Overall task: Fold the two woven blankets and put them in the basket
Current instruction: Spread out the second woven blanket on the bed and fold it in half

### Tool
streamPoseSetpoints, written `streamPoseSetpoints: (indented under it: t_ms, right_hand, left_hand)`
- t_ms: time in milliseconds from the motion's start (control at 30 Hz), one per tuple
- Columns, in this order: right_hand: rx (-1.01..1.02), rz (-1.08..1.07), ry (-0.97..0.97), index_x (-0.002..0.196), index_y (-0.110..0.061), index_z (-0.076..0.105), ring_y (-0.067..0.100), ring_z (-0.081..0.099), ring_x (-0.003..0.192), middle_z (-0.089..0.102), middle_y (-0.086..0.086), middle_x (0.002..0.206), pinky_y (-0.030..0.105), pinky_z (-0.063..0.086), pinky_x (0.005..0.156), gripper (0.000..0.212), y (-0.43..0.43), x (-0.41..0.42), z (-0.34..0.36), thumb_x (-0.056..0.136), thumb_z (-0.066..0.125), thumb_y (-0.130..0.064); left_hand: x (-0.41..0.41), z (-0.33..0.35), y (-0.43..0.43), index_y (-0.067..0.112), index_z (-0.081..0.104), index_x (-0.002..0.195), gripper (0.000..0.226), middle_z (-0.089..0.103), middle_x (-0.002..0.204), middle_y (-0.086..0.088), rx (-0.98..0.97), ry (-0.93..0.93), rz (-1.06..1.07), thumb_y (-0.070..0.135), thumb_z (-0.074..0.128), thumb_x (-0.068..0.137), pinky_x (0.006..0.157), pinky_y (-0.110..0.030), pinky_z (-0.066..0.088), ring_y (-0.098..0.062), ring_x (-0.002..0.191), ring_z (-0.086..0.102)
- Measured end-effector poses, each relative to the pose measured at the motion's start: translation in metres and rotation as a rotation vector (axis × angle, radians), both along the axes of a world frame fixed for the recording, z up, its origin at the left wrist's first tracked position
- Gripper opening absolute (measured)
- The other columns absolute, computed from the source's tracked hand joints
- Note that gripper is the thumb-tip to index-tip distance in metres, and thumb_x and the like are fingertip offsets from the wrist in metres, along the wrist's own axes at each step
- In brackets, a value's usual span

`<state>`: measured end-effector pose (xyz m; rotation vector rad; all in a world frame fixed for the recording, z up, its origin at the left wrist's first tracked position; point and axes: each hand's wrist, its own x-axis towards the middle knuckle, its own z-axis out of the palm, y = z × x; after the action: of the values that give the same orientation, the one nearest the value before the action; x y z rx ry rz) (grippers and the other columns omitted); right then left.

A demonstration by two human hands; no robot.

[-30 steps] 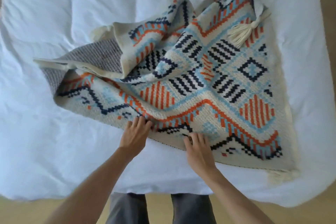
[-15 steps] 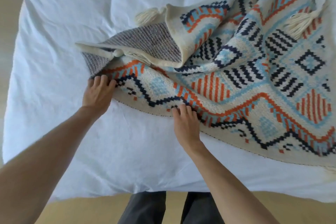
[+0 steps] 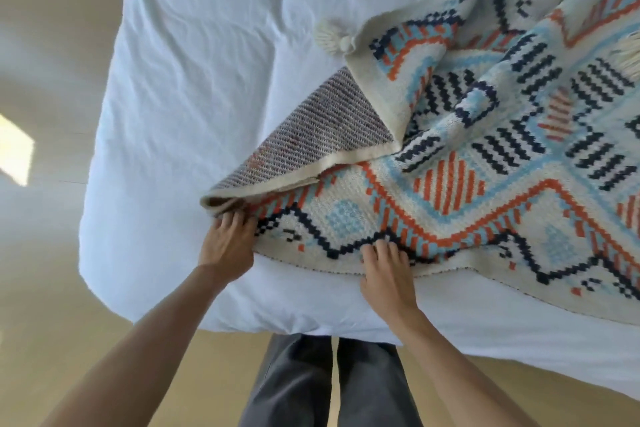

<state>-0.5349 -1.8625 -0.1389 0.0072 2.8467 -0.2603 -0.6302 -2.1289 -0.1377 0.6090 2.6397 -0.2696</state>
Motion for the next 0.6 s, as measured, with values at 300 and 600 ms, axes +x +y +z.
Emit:
streamPoseSetpoints:
  t_ms: [300, 600]
  right_hand:
    - [-0.061, 0.041, 0.046, 0.088, -0.005, 0.067, 0.026, 0.058, 0.067, 0.061, 0.009, 0.078, 0.031, 0.046, 0.052, 0.032, -0.043, -0.020, -0.002, 0.060, 0.073, 0.008]
    - [-0.084, 0.093, -0.016, 0.080, -0.007, 0.066, 0.026, 0.057, 0.063, 0.059, 0.007, 0.072, 0.032, 0.048, 0.053, 0.030, -0.056, 0.024, 0.004, 0.054, 0.078, 0.003]
  left_hand:
    - [-0.035, 0.022, -0.028, 0.016, 0.058, 0.111, 0.029, 0.066, 0.108, -0.004, -0.292, 0.052, 0.092, 0.013, 0.057, 0.083, 0.089, -0.035, 0.040, -0.025, 0.102, 0.060]
    - [0.031, 0.020, -0.056, 0.016, 0.046, 0.132, 0.041, 0.049, 0.134, -0.007, -0.440, -0.135, 0.089, 0.019, 0.042, 0.092, 0.101, -0.036, 0.031, -0.027, 0.127, 0.039]
